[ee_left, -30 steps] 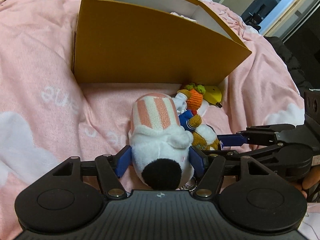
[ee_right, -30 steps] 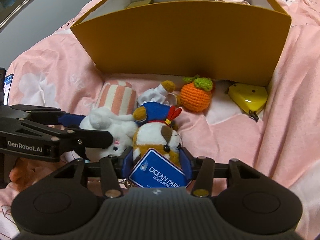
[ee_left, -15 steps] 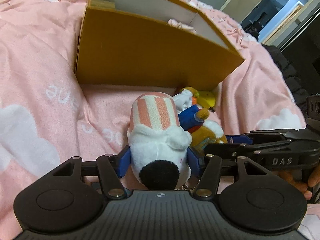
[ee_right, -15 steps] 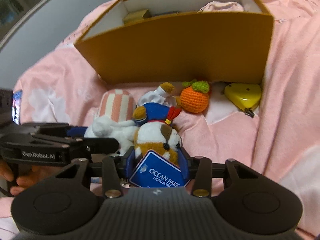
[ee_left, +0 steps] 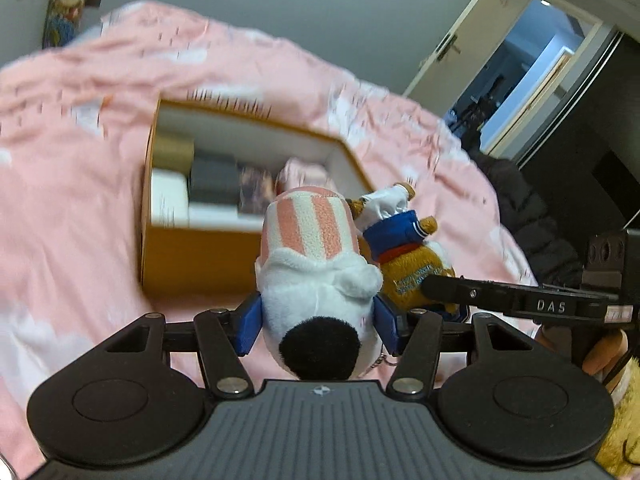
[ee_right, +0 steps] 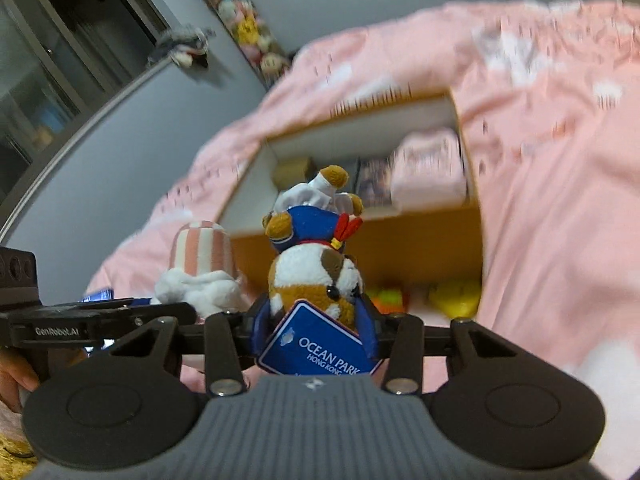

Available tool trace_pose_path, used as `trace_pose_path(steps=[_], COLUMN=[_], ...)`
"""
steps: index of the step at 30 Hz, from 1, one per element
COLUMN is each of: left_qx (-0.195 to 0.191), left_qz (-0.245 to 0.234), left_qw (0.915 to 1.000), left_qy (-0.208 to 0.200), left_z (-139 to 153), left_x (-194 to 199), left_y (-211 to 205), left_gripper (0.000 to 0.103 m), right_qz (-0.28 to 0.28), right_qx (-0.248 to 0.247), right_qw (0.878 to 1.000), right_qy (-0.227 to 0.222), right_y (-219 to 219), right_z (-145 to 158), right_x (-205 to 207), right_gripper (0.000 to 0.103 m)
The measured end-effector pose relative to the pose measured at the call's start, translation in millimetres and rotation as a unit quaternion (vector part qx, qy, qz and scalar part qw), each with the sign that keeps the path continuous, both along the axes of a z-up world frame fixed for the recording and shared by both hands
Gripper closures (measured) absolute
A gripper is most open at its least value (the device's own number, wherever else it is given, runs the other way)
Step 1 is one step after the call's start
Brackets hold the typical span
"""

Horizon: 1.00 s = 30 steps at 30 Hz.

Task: Organize objects
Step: 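Carry both plush toys over the orange box and lower them inside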

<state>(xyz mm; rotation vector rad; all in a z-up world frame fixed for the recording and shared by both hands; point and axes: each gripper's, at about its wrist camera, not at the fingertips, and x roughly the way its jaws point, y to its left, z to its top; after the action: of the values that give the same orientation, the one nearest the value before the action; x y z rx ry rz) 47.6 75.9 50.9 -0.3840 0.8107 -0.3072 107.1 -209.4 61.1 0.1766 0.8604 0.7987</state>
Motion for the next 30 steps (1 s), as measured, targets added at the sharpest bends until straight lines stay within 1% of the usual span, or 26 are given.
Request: trace_pose_path(steps=[4, 7, 11, 13, 15, 21, 25, 30], left_qx=[0.022, 0.045, 0.061, 0.067, 0.073, 0.097, 0.099, 0.093], left_qz=[0.004, 0.011, 0.024, 0.024, 0.018, -0.007, -0.021, -0.036], left_qw=[0.9996, 0.9988, 0.9977, 0.9975, 0.9972, 0.9941, 0.9921, 0.988], left_qy=[-0.016, -0.015, -0.013, -0.008, 0.005, 0.046, 0.075, 0.117], left_z=[21.0, 31.3, 36.0, 34.4, 29.3, 5.3, -15.5, -39.6], left_x=[22.3, 42.8, 64.7, 75.7, 88.3, 117.5, 136.6, 157.5], left_y=[-4.1, -4.8, 3.3, 6.5, 8.8, 4.9, 3.9, 4.1], left_gripper=[0.037, 0.037, 0.037, 0.037, 0.037, 0.037, 0.037, 0.038], right_qz=[-0.003, -0.017, -0.039, -0.045, -0.048, -0.048, -0.044, -0.034], right_qx=[0.01, 0.015, 0.018, 0.018, 0.02, 0.002, -0.015, -0.033], right_qw=[0.999, 0.999, 0.998, 0.998, 0.998, 0.999, 0.997, 0.995], right_qy=[-0.031, -0.048, -0.05, -0.043, -0.026, 0.024, 0.065, 0.093], right_y=[3.5, 3.4, 7.5, 15.4, 24.7, 54.3, 67.6, 80.6], right_z=[23.9, 38.2, 42.7, 38.4, 29.1, -3.7, -26.5, -42.1], right_x=[11.9, 25.7, 51.7, 66.1, 79.8, 106.8, 117.9, 130.6], right_gripper=[0.057, 0.057, 0.057, 0.057, 0.057, 0.057, 0.057, 0.057])
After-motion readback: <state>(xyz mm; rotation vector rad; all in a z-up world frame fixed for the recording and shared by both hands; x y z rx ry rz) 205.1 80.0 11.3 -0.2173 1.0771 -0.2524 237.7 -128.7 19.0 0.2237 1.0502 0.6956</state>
